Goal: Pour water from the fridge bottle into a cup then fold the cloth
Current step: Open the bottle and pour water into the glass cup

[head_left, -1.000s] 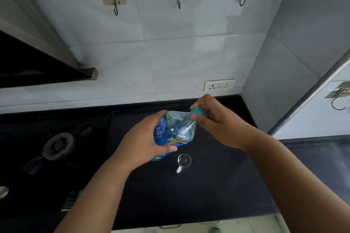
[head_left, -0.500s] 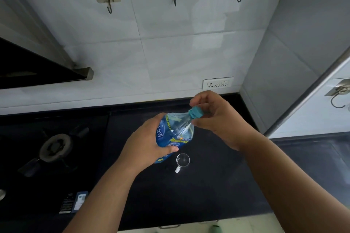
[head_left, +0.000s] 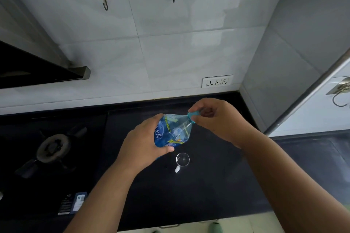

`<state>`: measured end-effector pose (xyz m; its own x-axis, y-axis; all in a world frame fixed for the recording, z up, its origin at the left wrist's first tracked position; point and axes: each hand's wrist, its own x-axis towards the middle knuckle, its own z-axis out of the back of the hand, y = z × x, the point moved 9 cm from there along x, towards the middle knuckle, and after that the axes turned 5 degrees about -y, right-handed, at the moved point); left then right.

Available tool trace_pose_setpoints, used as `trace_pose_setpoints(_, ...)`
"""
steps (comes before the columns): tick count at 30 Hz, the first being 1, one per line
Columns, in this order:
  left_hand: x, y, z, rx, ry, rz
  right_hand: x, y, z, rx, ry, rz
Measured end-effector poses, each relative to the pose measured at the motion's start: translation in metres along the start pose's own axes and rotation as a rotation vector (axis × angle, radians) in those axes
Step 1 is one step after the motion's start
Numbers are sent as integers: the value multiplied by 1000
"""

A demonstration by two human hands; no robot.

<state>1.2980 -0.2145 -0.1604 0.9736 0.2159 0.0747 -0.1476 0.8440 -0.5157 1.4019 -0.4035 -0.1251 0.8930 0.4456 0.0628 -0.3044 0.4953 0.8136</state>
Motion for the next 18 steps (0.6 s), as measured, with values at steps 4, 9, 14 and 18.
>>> trace_pose_setpoints(4,3,7,-6,-48,-11,31,-5,5,-1,-9,-38,177)
trace_pose_setpoints(9,7,19,-8,-113,-127,111,-6,-30,8,264,-217,-14)
trace_pose_setpoints(14,16,1,-24,-149,-131,83,-16,-123,-5,116,-311,-342)
trace_pose_setpoints(18,26,-20,-55,-236,-68,85,-39,-199,-40,-97,-152,-515)
